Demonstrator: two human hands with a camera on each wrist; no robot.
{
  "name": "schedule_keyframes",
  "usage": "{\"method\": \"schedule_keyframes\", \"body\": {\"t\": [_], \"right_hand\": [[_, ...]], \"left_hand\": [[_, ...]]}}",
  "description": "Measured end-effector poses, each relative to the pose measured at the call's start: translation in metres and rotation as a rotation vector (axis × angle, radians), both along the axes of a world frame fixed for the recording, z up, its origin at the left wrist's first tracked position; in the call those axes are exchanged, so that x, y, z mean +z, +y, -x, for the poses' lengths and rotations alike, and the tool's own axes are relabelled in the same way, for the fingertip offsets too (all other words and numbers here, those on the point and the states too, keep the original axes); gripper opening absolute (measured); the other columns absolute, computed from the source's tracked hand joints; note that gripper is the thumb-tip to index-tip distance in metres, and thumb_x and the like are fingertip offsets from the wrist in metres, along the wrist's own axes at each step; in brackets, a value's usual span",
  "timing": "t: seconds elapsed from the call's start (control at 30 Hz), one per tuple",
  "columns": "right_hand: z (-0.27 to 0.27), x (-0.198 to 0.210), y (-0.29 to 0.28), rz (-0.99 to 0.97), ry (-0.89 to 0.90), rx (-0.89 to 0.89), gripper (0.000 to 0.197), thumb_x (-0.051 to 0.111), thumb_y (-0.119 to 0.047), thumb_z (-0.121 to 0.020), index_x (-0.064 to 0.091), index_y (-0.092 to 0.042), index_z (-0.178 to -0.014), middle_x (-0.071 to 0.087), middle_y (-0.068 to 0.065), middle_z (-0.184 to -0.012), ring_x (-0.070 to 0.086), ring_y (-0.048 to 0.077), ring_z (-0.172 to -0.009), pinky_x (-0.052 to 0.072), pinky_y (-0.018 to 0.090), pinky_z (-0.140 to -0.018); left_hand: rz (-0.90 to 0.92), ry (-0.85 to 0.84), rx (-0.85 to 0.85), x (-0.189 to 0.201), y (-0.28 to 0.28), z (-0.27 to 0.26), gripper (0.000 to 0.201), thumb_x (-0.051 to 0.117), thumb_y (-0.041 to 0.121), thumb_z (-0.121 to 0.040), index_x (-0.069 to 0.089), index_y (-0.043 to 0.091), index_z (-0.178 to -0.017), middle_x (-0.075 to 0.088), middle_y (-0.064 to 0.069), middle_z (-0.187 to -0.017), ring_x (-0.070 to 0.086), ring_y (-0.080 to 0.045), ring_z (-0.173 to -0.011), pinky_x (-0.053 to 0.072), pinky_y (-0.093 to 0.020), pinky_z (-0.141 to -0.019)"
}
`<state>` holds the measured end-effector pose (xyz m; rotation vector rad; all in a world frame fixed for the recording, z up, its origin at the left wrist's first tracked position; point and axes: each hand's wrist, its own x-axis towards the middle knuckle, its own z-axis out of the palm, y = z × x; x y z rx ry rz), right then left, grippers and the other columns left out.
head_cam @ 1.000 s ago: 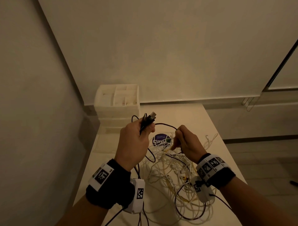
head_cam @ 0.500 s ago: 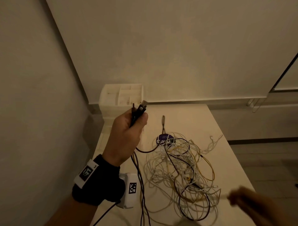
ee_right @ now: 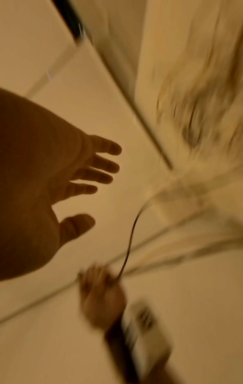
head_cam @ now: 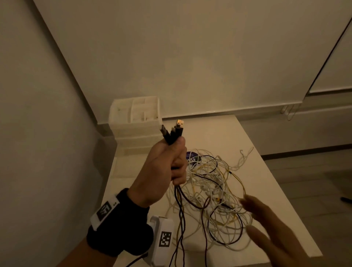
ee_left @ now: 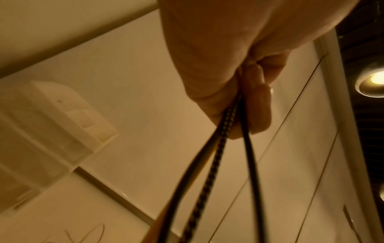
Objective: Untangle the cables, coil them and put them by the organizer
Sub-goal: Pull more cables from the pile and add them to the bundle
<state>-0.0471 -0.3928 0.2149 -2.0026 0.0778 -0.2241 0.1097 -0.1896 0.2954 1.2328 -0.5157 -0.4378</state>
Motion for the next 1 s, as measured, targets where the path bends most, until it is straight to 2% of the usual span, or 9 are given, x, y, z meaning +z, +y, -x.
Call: {"method": "schedule_keyframes", "body": {"t": [0.13, 0.2, 0.27, 0.47, 0.57, 0.63, 0.8, 0.9, 1.0], "right_hand": [[-0.048, 0.008, 0.079, -0.014, 0.035, 0.479, 0.036, 0.049, -0.040, -0.096, 0.044, -0.036, -0.131, 0.059, -0.021, -0.121, 0.054, -0.004, -0.112, 0.045, 0.025, -0.094], [-0.063, 0.000, 0.092, -0.012, -0.044, 0.431, 0.016, 0.043, -0.030, -0.099, 0.056, -0.022, -0.103, 0.065, -0.011, -0.090, 0.060, 0.004, -0.082, 0.048, 0.029, -0.076], [-0.060, -0.013, 0.098, 0.030, -0.080, 0.411, 0.024, 0.036, -0.037, -0.101, 0.050, -0.022, -0.089, 0.055, -0.006, -0.072, 0.050, 0.008, -0.063, 0.039, 0.025, -0.061], [-0.042, -0.069, 0.079, 0.166, -0.089, 0.514, 0.038, 0.031, -0.072, -0.087, 0.041, -0.035, -0.083, 0.046, -0.010, -0.068, 0.040, 0.007, -0.059, 0.032, 0.025, -0.058], [-0.031, -0.103, 0.072, 0.233, 0.013, 0.414, 0.024, 0.058, -0.044, -0.087, 0.051, -0.030, -0.069, 0.043, -0.006, -0.063, 0.038, 0.007, -0.055, 0.031, 0.021, -0.056], [-0.025, -0.120, 0.065, 0.238, 0.122, 0.456, 0.036, 0.046, -0.023, -0.099, 0.049, -0.038, -0.066, 0.041, -0.006, -0.062, 0.037, 0.007, -0.053, 0.031, 0.020, -0.054], [-0.025, -0.144, 0.053, 0.238, 0.288, 0.576, 0.026, 0.038, -0.042, -0.097, 0.051, -0.030, -0.077, 0.045, -0.011, -0.064, 0.038, 0.006, -0.055, 0.033, 0.024, -0.064], [-0.021, -0.154, 0.049, 0.210, 0.429, 0.629, 0.020, 0.033, -0.034, -0.102, 0.046, -0.019, -0.101, 0.045, -0.013, -0.071, 0.041, -0.001, -0.058, 0.033, 0.014, -0.061], [-0.023, -0.159, 0.048, 0.159, 0.471, 0.625, 0.012, 0.034, -0.031, -0.103, 0.038, -0.021, -0.100, 0.041, -0.013, -0.069, 0.038, -0.003, -0.057, 0.031, 0.012, -0.057]], "left_hand": [[-0.015, 0.008, -0.031, -0.003, -0.010, 0.027, 0.039, 0.042, 0.031, -0.096, 0.033, 0.014, -0.062, 0.023, 0.001, -0.054, 0.020, -0.012, -0.041, 0.024, -0.022, -0.040], [-0.013, 0.010, -0.016, -0.002, -0.006, 0.032, 0.039, 0.043, 0.031, -0.095, 0.032, 0.014, -0.061, 0.023, 0.002, -0.053, 0.017, -0.012, -0.040, 0.018, -0.022, -0.039], [-0.001, 0.014, 0.013, -0.003, 0.005, 0.032, 0.040, 0.043, 0.031, -0.095, 0.030, 0.014, -0.061, 0.019, -0.002, -0.055, 0.014, -0.013, -0.042, 0.013, -0.025, -0.042], [0.034, 0.004, 0.068, -0.009, 0.018, 0.042, 0.045, 0.044, 0.035, -0.097, 0.027, 0.016, -0.059, 0.017, -0.003, -0.055, 0.013, -0.014, -0.043, 0.013, -0.027, -0.043], [0.178, -0.014, 0.077, 0.009, 0.022, 0.035, 0.041, 0.039, 0.031, -0.095, 0.032, 0.016, -0.057, 0.024, 0.003, -0.051, 0.018, -0.009, -0.039, 0.016, -0.022, -0.042], [0.220, -0.039, 0.053, 0.018, 0.022, 0.031, 0.038, 0.040, 0.032, -0.094, 0.036, 0.017, -0.059, 0.030, 0.006, -0.051, 0.021, -0.006, -0.039, 0.017, -0.020, -0.041], [0.292, -0.019, 0.016, 0.021, 0.013, 0.035, 0.040, 0.049, 0.035, -0.093, 0.035, 0.018, -0.059, 0.028, 0.007, -0.052, 0.019, -0.006, -0.038, 0.018, -0.017, -0.041], [0.313, -0.045, 0.021, 0.031, 0.015, 0.029, 0.047, 0.061, 0.042, -0.085, 0.028, 0.019, -0.062, 0.024, 0.006, -0.053, 0.014, -0.008, -0.039, 0.020, -0.014, -0.042], [0.294, -0.055, 0.052, 0.033, 0.016, 0.028, 0.049, 0.063, 0.045, -0.084, 0.028, 0.019, -0.061, 0.024, 0.007, -0.052, 0.014, -0.007, -0.039, 0.022, -0.012, -0.042]]}}
